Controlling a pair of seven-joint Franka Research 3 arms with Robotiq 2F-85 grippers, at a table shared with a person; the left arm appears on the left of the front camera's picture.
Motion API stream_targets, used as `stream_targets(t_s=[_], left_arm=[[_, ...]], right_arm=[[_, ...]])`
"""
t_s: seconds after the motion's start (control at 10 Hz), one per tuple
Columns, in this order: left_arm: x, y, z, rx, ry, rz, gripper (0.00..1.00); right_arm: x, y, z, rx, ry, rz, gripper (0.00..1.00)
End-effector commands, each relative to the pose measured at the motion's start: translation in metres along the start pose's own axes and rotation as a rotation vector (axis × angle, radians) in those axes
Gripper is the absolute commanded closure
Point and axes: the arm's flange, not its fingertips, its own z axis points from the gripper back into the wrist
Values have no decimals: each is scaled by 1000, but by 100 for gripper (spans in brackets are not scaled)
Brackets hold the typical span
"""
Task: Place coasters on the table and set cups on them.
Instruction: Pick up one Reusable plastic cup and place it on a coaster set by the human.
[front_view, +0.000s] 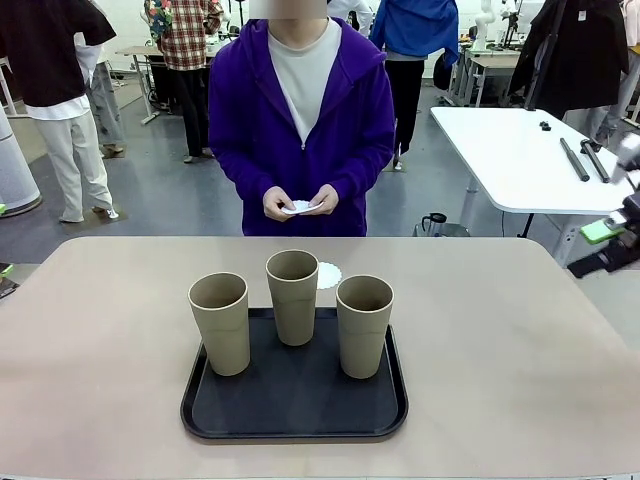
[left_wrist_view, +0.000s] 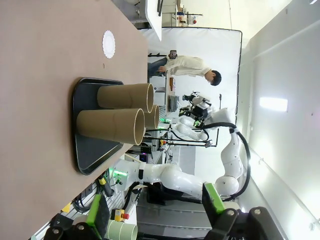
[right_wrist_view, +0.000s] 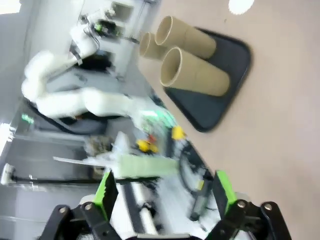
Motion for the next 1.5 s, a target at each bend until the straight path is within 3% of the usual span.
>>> stream_targets(t_s=[0.0, 0.3, 0.5, 0.6, 0.8, 0.9, 1.2, 1.3, 1.4], left_arm=[[-2, -2, 0, -20, -7, -5, 0], [-2, -2, 0, -20, -7, -5, 0], [-2, -2, 0, -20, -7, -5, 0], [-2, -2, 0, -20, -7, -5, 0], [-2, -2, 0, -20, -7, -5, 0], [-2, -2, 0, -20, -7, -5, 0], [-2, -2, 0, -20, -7, -5, 0], [-2, -2, 0, -20, -7, -5, 0], [-2, -2, 0, -20, -7, -5, 0]], right_arm=[[28, 22, -25, -287, 128, 348, 0], [49, 59, -92, -413, 219, 611, 0], [50, 62, -131, -514, 292, 732, 0], [49, 62, -142, -548, 274, 782, 0], [44, 61, -155, -525, 236, 828, 0], [55, 71, -146, -532, 288, 776, 0], [52, 68, -152, -538, 269, 796, 0], [42, 62, -145, -403, 219, 956, 0], [37, 53, -140, -365, 129, 1048, 0]])
